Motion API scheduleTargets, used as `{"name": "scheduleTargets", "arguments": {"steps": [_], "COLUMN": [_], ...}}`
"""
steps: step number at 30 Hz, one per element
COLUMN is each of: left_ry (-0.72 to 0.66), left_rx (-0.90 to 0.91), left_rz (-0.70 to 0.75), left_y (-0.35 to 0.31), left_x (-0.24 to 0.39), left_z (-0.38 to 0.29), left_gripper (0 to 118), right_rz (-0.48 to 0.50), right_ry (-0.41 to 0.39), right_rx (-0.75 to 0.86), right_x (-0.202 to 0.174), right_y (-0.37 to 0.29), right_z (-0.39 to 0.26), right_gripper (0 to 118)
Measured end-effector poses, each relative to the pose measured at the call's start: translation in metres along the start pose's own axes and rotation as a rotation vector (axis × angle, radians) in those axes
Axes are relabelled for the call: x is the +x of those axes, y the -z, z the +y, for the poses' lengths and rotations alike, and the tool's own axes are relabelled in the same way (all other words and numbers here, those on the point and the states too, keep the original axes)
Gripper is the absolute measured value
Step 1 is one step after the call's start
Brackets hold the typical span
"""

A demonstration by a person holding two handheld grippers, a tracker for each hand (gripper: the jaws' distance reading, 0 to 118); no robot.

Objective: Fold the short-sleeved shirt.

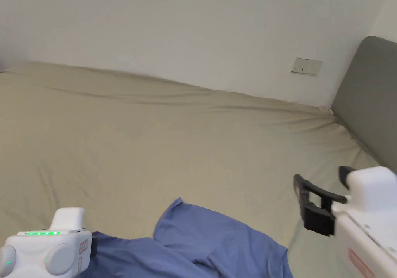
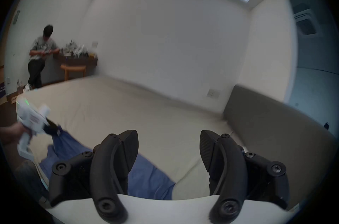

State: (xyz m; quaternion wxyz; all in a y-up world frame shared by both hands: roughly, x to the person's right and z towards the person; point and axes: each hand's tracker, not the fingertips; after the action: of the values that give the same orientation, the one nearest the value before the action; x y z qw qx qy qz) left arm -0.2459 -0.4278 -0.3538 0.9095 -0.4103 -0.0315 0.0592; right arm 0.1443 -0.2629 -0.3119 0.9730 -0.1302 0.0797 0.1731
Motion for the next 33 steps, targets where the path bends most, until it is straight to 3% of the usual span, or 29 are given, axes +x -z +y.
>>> {"name": "scheduleTargets", "arguments": {"steps": [4,7,10,12,14,15,16,17,19,20,21,23,24,27,33], "left_ry": [-0.026,-0.031,0.008,-0.016,-0.064,-0.063,-0.062,-0.053,-0.042,-0.06,-0.067,-0.092,-0.1,-0.088,-0.013], "left_rx": [0.032,0.031,0.078,0.053,0.036,0.028,0.028,0.024,0.02,0.017,0.02,0.019,0.024,0.075,0.253], "left_rz": [-0.03,-0.029,0.053,0.059,0.041,0.039,0.042,0.055,0.068,0.058,0.045,0.004,0.0,0.003,0.058], "left_y": [-0.024,-0.028,-0.029,-0.024,-0.018,-0.015,-0.012,-0.008,-0.007,-0.008,-0.009,-0.013,-0.02,-0.045,-0.128], "left_x": [0.003,0.002,0.0,-0.008,-0.015,-0.018,-0.018,-0.017,-0.016,-0.016,-0.015,-0.016,-0.018,-0.023,-0.03], "left_z": [-0.007,-0.014,-0.024,-0.028,-0.03,-0.03,-0.03,-0.03,-0.028,-0.027,-0.025,-0.02,-0.016,-0.002,0.042], "left_gripper": [3,3,3,3,3,3,3,3,3,3,3,3,3,3,3], "right_rz": [0.215,0.219,0.193,0.219,0.245,0.26,0.265,0.27,0.258,0.27,0.284,0.252,0.249,0.272,0.133], "right_ry": [0.08,0.02,-0.093,-0.078,-0.036,-0.036,-0.045,-0.066,-0.029,0.023,0.049,-0.02,-0.015,0.072,0.198], "right_rx": [-0.265,-0.453,-0.591,-0.643,-0.694,-0.714,-0.728,-0.767,-0.69,-0.743,-0.749,-0.731,-0.726,-0.602,-0.356], "right_x": [-0.009,-0.019,-0.039,-0.052,-0.057,-0.061,-0.064,-0.066,-0.052,-0.045,-0.04,-0.05,-0.046,-0.028,0.06], "right_y": [0.121,0.208,0.264,0.28,0.297,0.298,0.303,0.307,0.318,0.323,0.324,0.3,0.293,0.25,0.16], "right_z": [-0.037,-0.086,-0.125,-0.141,-0.153,-0.154,-0.16,-0.167,-0.17,-0.169,-0.17,-0.153,-0.144,-0.096,0.022], "right_gripper": [75,75,75,75,63,41,30,30,21,3,3,3,3,3,3]}}
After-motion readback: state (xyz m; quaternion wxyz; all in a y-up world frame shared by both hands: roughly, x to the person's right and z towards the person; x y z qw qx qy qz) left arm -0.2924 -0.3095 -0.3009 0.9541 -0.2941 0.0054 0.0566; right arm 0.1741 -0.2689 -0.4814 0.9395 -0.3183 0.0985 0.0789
